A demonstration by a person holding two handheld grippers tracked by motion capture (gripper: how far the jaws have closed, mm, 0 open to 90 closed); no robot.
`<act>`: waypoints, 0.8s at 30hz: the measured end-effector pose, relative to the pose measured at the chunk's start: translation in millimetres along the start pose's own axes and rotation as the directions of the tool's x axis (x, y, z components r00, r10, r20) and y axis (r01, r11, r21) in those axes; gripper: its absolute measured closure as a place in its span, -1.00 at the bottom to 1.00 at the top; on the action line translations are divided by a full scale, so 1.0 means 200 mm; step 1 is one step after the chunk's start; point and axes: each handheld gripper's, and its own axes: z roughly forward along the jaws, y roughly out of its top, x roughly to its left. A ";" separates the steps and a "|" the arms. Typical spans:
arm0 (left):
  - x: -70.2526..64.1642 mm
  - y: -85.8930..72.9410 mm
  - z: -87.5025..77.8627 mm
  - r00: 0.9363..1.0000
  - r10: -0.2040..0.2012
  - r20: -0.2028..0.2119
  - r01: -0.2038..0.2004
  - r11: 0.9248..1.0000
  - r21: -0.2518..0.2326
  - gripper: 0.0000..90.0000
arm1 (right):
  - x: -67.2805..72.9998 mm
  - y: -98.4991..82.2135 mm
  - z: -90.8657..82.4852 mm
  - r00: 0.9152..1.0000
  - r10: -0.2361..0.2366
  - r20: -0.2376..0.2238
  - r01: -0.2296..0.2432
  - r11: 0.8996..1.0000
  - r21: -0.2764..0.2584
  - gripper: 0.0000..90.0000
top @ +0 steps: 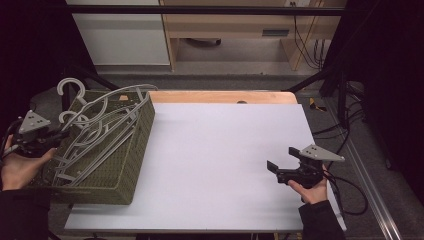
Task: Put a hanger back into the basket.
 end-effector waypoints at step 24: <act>0.01 -0.14 0.13 0.999 0.017 -0.036 -0.011 0.989 0.147 0.83 | 0.00 0.00 0.00 1.000 -0.007 0.000 0.007 1.000 0.006 -0.94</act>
